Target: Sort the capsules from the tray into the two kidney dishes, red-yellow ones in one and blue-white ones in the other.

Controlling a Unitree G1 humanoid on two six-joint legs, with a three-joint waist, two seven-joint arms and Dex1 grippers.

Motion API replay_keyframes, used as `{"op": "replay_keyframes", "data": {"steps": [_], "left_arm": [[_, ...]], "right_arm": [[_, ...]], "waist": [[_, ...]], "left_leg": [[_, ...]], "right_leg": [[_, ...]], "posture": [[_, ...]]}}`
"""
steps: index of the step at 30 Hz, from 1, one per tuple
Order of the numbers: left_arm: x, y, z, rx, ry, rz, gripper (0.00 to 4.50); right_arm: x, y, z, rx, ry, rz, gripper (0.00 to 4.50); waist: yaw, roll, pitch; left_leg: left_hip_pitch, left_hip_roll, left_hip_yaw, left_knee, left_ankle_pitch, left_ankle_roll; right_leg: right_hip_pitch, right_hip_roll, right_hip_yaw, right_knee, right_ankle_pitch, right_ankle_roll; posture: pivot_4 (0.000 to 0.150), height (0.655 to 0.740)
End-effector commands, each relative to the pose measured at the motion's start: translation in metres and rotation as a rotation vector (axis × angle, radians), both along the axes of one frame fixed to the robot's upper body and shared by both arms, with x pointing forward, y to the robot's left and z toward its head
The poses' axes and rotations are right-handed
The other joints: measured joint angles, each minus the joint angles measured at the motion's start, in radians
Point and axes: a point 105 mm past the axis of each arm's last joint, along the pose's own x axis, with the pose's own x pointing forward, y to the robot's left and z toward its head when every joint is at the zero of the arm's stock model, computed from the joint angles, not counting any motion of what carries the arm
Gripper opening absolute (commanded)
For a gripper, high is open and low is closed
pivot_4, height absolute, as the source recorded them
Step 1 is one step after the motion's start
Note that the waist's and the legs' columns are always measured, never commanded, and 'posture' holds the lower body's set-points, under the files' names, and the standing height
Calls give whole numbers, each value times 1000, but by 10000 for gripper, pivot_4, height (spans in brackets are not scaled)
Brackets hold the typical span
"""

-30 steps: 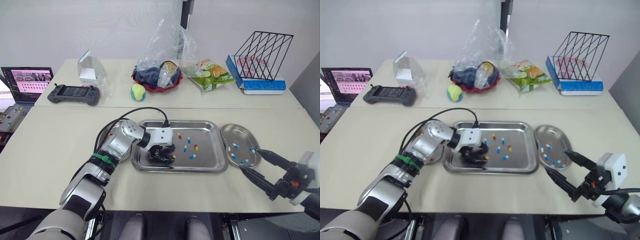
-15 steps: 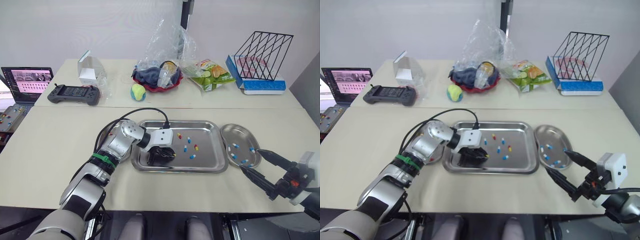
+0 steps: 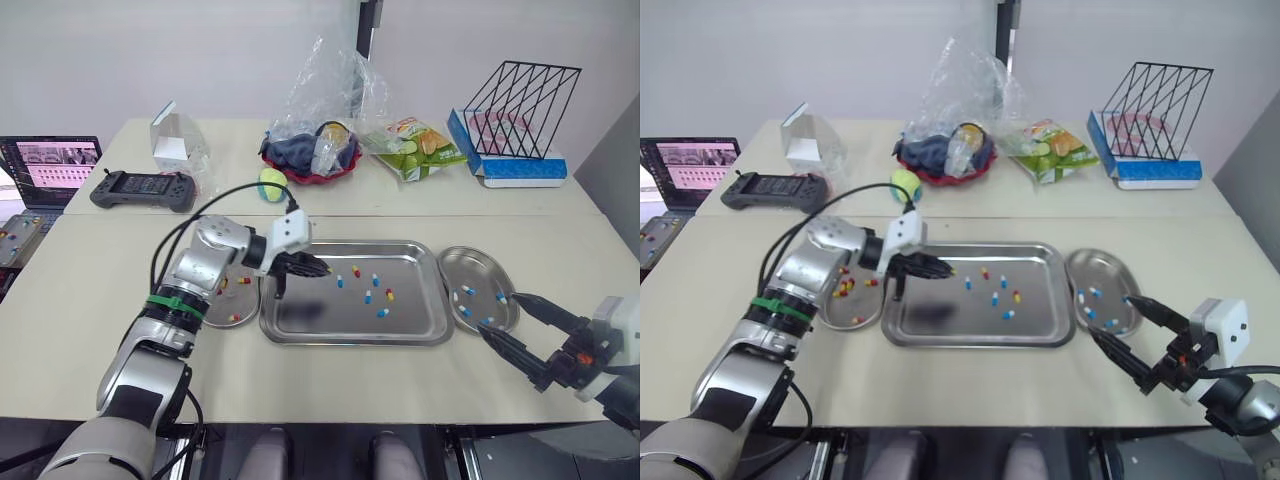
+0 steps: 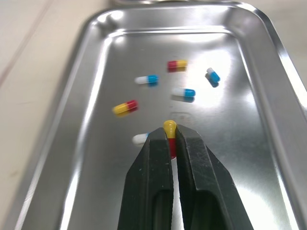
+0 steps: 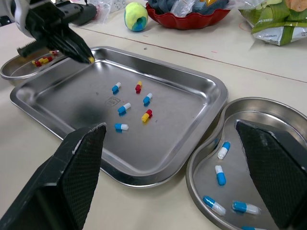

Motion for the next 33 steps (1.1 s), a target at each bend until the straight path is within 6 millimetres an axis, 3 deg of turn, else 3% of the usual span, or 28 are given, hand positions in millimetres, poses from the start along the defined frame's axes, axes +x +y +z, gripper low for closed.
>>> {"op": "replay_keyframes", "data": {"steps": [1, 4, 6, 8, 19, 25, 33], "left_arm": [[3, 44, 34, -32, -74, 96, 173], [1, 91, 36, 33, -83, 203, 173], [-4, 113, 27, 82, -66, 245, 173], [-8, 123, 21, 100, -54, 263, 173], [-28, 135, -12, 154, -14, 274, 173], [-29, 139, -15, 159, 11, 302, 173], [-26, 142, -11, 148, 10, 315, 26791]], "right_arm": [[7, 5, 3, -4, -13, 48, 45000], [15, 9, 3, 1, -11, 87, 45000], [20, 10, 4, 0, -12, 104, 45000], [23, 10, 4, -2, -12, 113, 45000], [31, 14, 3, 2, -13, 153, 45000], [30, 14, 2, 0, -10, 157, 45000], [29, 14, 3, 0, -10, 164, 45000]], "waist": [[-3, 0, 0], [-22, 0, 0], [-28, 1, -1], [-22, 1, -1], [-3, 0, 0], [-4, -1, 0], [-3, -1, 0]], "left_leg": [[0, 0, 0, 0, 0, 0], [1, 1, 0, -1, 0, 0], [2, 1, 0, -2, 0, 0], [2, 0, 0, -2, -1, 1], [0, 0, 0, 0, -1, 1], [0, 0, 0, 0, -1, 1], [0, 0, 0, 0, -1, 1]], "right_leg": [[0, 0, 0, 0, 0, 0], [-2, 1, 0, 1, 0, 0], [-1, 1, 0, 1, 0, 0], [0, 1, 0, 2, 0, 0], [0, 0, 0, 1, 0, 0], [-1, 0, 0, 1, 0, 0], [-1, 0, 0, 2, 0, 0]], "posture": [[1500, 7346], [1500, 7346], [1500, 7346], [1500, 7346], [1500, 7346], [1500, 7346], [1500, 7346]]}}
